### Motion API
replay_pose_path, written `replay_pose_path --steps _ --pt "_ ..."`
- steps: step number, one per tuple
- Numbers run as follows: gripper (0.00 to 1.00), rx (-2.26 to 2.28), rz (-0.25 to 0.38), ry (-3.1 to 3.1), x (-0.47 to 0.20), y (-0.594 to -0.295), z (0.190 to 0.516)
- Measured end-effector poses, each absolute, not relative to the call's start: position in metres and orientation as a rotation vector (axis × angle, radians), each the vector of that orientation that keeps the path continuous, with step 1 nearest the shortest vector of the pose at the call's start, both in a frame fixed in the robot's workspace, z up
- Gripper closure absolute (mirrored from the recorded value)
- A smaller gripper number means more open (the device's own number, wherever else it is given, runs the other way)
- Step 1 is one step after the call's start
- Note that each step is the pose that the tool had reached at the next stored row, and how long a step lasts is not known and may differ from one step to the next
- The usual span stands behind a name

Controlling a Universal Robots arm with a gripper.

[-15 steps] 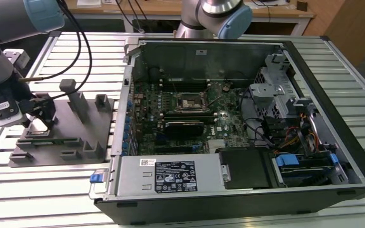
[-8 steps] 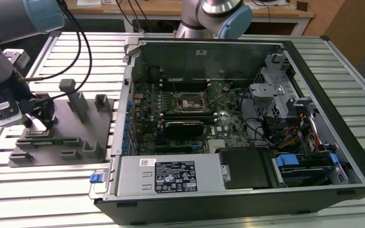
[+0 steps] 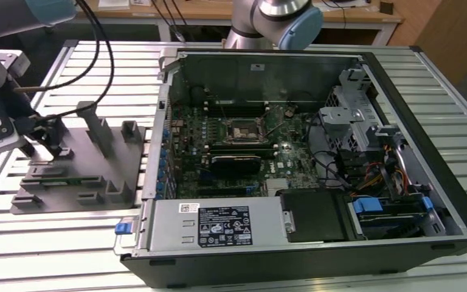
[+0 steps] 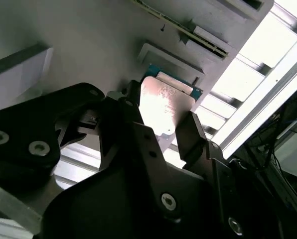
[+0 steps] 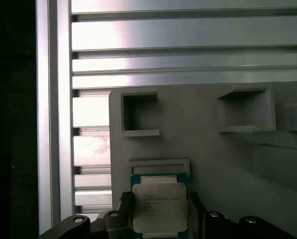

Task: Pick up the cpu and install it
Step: 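Pick up the cpu and move it towards the insertion slot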

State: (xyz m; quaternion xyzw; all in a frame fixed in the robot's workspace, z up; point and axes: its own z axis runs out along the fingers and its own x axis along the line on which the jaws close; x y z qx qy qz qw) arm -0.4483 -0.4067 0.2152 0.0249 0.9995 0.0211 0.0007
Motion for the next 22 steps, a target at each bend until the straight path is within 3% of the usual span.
replay_pose_path --steps 7,9,22 --pt "0.47 0.078 0.066 3.139 -0.448 -0.407 0.246" --pt "0.47 0.078 0.066 3.139 -0.448 -0.407 0.278" --pt "0.47 0.078 0.066 3.139 -0.448 -0.407 0.311"
